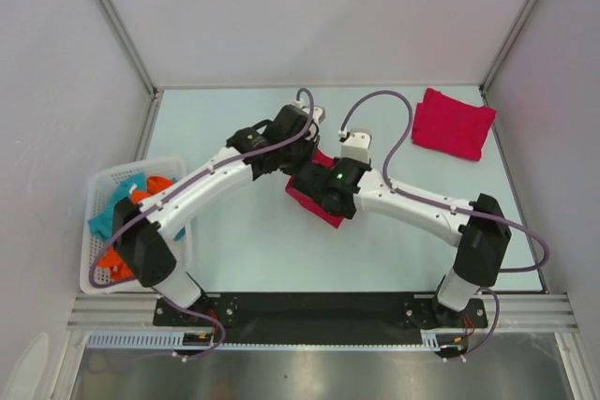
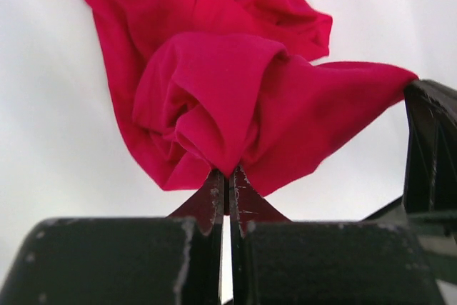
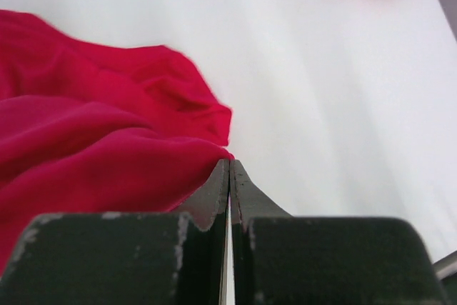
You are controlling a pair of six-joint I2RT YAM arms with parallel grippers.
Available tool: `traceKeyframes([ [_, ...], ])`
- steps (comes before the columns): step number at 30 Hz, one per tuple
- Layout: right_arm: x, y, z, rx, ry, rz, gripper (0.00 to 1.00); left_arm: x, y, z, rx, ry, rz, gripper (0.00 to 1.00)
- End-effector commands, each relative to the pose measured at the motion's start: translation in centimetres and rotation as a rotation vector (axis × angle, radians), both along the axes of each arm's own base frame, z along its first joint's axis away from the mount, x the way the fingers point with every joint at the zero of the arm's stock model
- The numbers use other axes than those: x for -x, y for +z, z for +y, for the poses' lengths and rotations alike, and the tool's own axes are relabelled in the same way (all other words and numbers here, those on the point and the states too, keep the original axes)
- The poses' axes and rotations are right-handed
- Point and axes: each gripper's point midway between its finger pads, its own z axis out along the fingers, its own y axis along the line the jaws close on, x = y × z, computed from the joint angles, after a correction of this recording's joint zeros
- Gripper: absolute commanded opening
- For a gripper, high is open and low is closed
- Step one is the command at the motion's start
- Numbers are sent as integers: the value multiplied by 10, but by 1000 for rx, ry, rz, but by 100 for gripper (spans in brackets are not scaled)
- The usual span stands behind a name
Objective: Fold and stack the t-shirts
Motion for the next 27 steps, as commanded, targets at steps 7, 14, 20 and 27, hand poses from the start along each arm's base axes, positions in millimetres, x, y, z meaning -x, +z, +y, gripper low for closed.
traceKeyframes([
  [7,-58,-20,-12,27,10,17,0,-45,-14,-34,33,-31,-3,0],
  [14,-79,-49,-5,43,32,70,0,-66,-30,-28,18,10,12,0],
  [20,-91,-71,-5,57,28,111,0,-84,-38,-24,33,60,18,0],
  [27,-105,-87,-15,69,4,136,0,-114,-50,-30,57,92,36,0],
])
